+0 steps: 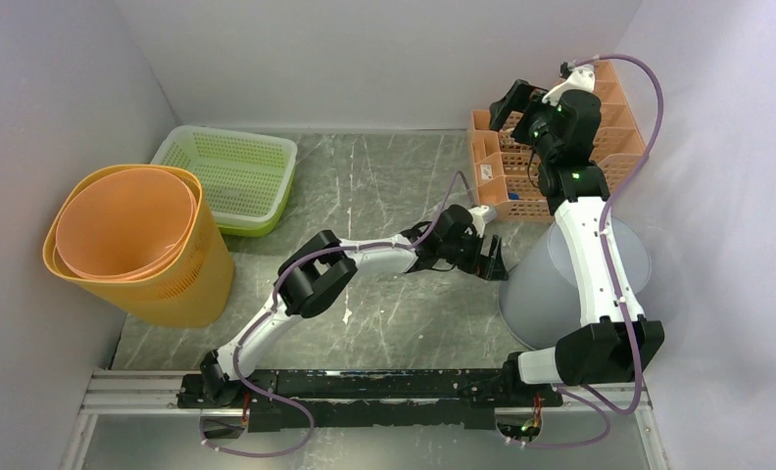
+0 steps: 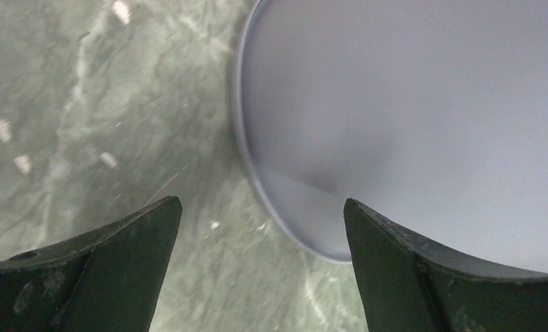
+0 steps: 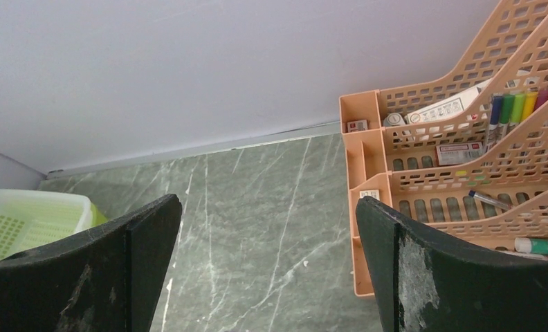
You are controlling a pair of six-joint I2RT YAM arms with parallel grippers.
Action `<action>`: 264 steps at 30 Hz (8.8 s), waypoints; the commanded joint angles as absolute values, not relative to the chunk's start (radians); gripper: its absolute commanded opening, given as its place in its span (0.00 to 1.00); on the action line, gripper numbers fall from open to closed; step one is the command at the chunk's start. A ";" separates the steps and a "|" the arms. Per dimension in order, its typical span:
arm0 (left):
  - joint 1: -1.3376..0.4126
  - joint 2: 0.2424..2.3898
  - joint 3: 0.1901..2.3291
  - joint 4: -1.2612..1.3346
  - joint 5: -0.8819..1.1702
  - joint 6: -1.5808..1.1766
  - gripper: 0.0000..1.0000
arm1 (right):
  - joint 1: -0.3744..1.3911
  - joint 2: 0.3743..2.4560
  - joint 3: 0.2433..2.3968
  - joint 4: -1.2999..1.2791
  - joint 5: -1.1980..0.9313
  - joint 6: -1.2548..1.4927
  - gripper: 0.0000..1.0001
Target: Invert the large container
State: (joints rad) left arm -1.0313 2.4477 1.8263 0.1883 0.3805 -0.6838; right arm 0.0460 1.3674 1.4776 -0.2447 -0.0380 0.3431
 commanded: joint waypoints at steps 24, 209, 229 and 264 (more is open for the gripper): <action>-0.578 1.570 1.827 -0.631 -0.188 -0.036 0.97 | 0.172 1.449 1.337 -0.201 -0.061 0.309 1.00; -0.594 1.539 1.046 0.902 0.578 -1.020 0.07 | 0.057 1.469 1.363 -0.106 0.081 0.366 1.00; -0.607 2.075 0.881 1.805 0.571 -1.674 0.07 | 0.039 1.499 1.334 -0.076 0.078 0.361 1.00; -0.341 2.167 0.847 1.363 0.739 -1.350 0.07 | 0.035 1.541 1.303 -0.040 0.015 0.372 1.00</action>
State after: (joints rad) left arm -0.3359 2.1025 0.8803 1.4704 0.6044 -1.6089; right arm 0.0444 1.5307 1.3201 -0.0669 0.0261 0.3740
